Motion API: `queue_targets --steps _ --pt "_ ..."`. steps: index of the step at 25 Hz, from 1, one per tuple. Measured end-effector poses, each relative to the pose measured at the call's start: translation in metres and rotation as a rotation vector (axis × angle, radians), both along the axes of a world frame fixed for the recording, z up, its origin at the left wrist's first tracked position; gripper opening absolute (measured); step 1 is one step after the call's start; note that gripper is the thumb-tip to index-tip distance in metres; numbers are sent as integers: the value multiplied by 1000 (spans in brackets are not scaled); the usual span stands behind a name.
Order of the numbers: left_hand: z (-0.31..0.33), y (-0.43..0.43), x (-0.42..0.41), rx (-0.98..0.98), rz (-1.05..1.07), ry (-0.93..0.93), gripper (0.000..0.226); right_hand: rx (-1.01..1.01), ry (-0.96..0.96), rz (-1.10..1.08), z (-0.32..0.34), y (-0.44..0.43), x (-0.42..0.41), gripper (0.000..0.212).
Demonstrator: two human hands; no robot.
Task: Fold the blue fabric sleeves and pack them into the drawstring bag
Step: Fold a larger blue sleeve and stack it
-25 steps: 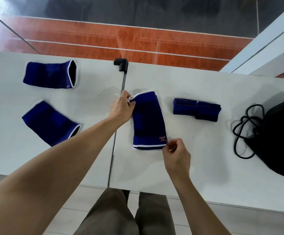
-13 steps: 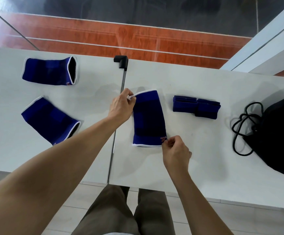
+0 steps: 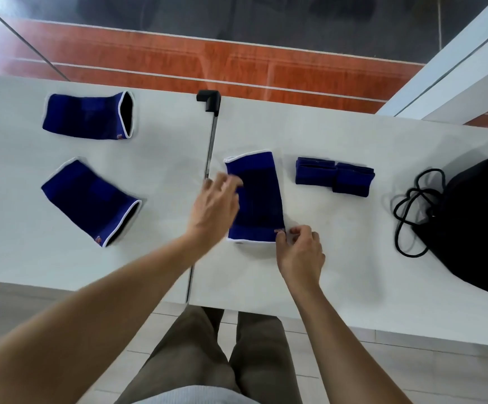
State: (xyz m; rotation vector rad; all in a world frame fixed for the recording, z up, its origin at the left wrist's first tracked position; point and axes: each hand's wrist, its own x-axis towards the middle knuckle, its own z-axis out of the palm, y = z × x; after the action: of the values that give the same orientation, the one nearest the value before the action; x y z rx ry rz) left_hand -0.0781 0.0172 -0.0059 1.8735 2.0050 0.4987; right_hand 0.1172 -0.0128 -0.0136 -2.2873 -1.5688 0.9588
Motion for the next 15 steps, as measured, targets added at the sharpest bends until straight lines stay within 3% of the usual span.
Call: queue_targets --steps 3,5,8,11,15 --pt "-13 -62 6 -181 -299 151 46 -125 -2 -22 -2 2 -8 30" --pt "-21 -84 6 -333 -310 167 65 -132 76 -38 -2 1 -11 26" --pt "-23 -87 8 -342 -299 200 78 -135 308 -124 3 -1 -13 20" --pt "-24 -90 10 -292 -255 237 78 -237 598 -301 16 -2 -12 23" --pt "-25 -99 4 -82 -288 191 48 -224 665 -240 22 -14 1 20"
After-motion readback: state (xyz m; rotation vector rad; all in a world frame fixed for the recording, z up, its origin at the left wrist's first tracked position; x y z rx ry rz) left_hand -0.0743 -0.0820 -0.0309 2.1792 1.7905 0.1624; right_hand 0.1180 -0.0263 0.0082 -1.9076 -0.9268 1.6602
